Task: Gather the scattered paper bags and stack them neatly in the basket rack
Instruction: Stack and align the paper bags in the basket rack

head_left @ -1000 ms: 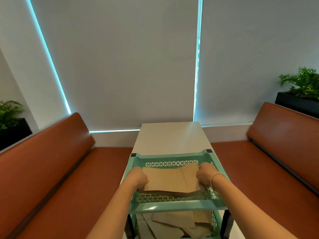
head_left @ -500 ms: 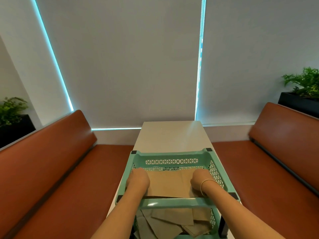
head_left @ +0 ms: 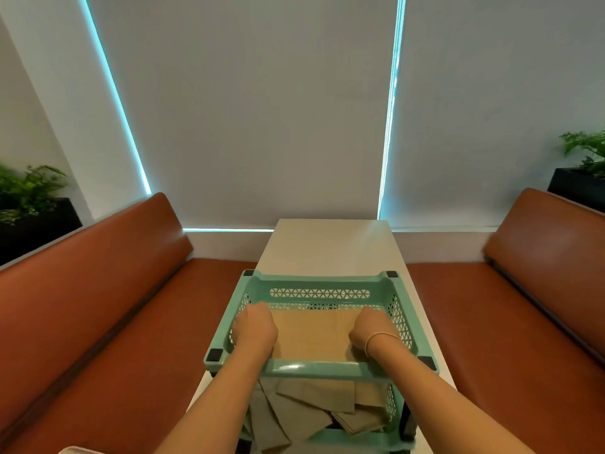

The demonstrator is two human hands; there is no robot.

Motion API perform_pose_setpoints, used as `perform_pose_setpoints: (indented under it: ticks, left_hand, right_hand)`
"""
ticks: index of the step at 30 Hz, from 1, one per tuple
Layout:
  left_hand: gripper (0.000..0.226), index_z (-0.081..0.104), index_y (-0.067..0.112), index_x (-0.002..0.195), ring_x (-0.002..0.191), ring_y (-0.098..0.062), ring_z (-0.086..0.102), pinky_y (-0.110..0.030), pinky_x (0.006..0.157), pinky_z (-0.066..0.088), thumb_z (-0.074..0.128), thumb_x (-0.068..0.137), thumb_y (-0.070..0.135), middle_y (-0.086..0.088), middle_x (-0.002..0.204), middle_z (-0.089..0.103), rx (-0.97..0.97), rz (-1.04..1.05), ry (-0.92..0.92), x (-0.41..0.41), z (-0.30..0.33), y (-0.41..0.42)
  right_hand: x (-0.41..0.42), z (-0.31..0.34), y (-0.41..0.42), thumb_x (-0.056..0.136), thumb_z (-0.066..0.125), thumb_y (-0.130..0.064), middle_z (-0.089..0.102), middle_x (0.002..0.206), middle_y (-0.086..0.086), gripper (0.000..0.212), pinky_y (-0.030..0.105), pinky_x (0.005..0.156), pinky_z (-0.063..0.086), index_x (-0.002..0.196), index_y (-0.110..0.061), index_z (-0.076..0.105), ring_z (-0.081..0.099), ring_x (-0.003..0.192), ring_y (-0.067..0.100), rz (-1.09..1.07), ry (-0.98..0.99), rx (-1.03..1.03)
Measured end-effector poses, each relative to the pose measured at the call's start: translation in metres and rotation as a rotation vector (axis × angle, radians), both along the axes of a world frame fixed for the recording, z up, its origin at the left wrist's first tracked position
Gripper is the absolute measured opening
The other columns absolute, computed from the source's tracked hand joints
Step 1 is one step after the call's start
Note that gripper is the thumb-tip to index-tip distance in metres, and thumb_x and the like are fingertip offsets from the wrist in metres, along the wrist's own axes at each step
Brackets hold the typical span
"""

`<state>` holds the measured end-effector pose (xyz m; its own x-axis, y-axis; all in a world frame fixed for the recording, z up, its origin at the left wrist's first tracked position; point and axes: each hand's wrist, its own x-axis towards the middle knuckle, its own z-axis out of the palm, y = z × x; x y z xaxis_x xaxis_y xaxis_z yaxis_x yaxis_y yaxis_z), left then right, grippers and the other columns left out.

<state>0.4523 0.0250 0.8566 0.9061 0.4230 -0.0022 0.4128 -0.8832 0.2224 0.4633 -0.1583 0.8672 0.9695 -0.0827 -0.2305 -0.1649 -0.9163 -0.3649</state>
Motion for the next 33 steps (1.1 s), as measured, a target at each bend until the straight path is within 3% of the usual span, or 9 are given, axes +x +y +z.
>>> perform_pose_setpoints:
  ticks: [3, 6, 10, 16, 20, 23, 25, 29, 33]
  left_hand:
    - [0.012, 0.059, 0.01, 0.099, 0.084, -0.019, 0.055, -0.028, 0.07, 0.047, 0.053, 0.089, 0.013, -0.007, 0.101, 0.063, -0.024, -0.001, -0.06, 0.0, -0.002, 0.001]
    - [0.01, 0.06, 0.01, 0.094, 0.083, -0.02, 0.056, -0.027, 0.067, 0.046, 0.054, 0.087, 0.014, -0.007, 0.096, 0.063, -0.03, 0.012, -0.079, 0.0, -0.005, 0.002]
    - [0.01, 0.061, 0.012, 0.092, 0.08, -0.02, 0.053, -0.027, 0.064, 0.041, 0.059, 0.085, 0.018, -0.004, 0.089, 0.057, -0.013, 0.027, -0.062, -0.001, -0.005, 0.003]
    - [0.021, 0.066, 0.011, 0.097, 0.091, -0.023, 0.056, -0.028, 0.071, 0.043, 0.065, 0.08, 0.021, -0.008, 0.101, 0.065, 0.007, -0.028, 0.04, -0.004, 0.002, 0.004]
    - [0.024, 0.067, 0.008, 0.096, 0.089, -0.023, 0.057, -0.029, 0.068, 0.044, 0.067, 0.076, 0.022, -0.009, 0.099, 0.065, 0.048, -0.091, 0.152, -0.006, 0.01, 0.006]
    - [0.027, 0.064, 0.009, 0.096, 0.079, -0.019, 0.051, -0.025, 0.062, 0.04, 0.067, 0.082, 0.032, -0.008, 0.097, 0.062, 0.024, -0.145, 0.181, -0.009, 0.019, 0.007]
    - [0.03, 0.062, 0.007, 0.103, 0.08, -0.02, 0.052, -0.023, 0.06, 0.037, 0.064, 0.086, 0.031, -0.011, 0.104, 0.062, -0.056, -0.181, 0.064, -0.015, 0.021, 0.006]
    - [0.033, 0.058, 0.011, 0.117, 0.105, -0.024, 0.055, -0.028, 0.078, 0.039, 0.063, 0.088, 0.026, -0.006, 0.111, 0.061, -0.215, -0.273, -0.467, -0.046, 0.018, 0.001]
    - [0.021, 0.059, 0.012, 0.106, 0.089, -0.013, 0.048, -0.014, 0.071, 0.026, 0.062, 0.088, 0.021, 0.001, 0.089, 0.054, -0.323, -0.367, -0.889, -0.096, 0.002, 0.0]
  right_hand:
    - [0.006, -0.003, -0.003, 0.088, 0.054, -0.01, 0.049, 0.071, 0.002, 0.017, 0.027, 0.081, 0.05, 0.072, -0.01, 0.05, 0.052, 0.079, 0.019, 0.034, -0.007, -0.025]
    - [0.011, -0.007, -0.004, 0.089, 0.051, -0.012, 0.051, 0.081, 0.006, 0.009, 0.028, 0.078, 0.047, 0.084, -0.009, 0.058, 0.05, 0.079, 0.019, 0.069, -0.008, -0.062]
    - [0.017, -0.014, -0.002, 0.086, 0.056, -0.015, 0.058, 0.101, 0.011, 0.023, 0.032, 0.084, 0.049, 0.106, -0.004, 0.061, 0.048, 0.082, 0.022, 0.09, -0.003, -0.084]
    - [0.007, -0.007, -0.005, 0.085, 0.058, -0.014, 0.055, 0.089, 0.008, 0.007, 0.029, 0.072, 0.045, 0.086, -0.008, 0.055, 0.051, 0.079, 0.021, 0.105, -0.025, -0.056]
    - [-0.006, 0.003, -0.009, 0.089, 0.05, -0.007, 0.059, 0.116, 0.014, 0.03, 0.034, 0.083, 0.048, 0.119, -0.001, 0.051, 0.059, 0.102, 0.029, -0.005, -0.119, 0.073]
    - [-0.022, 0.017, -0.015, 0.091, 0.049, -0.009, 0.055, 0.121, 0.017, 0.035, 0.036, 0.086, 0.046, 0.125, -0.003, 0.043, 0.056, 0.108, 0.032, -0.05, -0.278, 0.121]
    - [-0.037, 0.026, -0.016, 0.091, 0.051, -0.011, 0.053, 0.122, 0.018, 0.037, 0.036, 0.087, 0.045, 0.126, -0.004, 0.043, 0.054, 0.11, 0.034, -0.054, -0.385, 0.13]
    - [-0.073, 0.028, -0.012, 0.089, 0.051, -0.011, 0.055, 0.12, 0.014, 0.042, 0.032, 0.084, 0.042, 0.13, -0.01, 0.048, 0.053, 0.108, 0.03, -0.092, -0.719, 0.239]
    - [-0.118, -0.002, 0.012, 0.086, 0.054, -0.009, 0.062, 0.1, 0.006, 0.031, 0.028, 0.077, 0.042, 0.116, -0.012, 0.059, 0.054, 0.082, 0.017, -0.049, -1.001, 0.338]
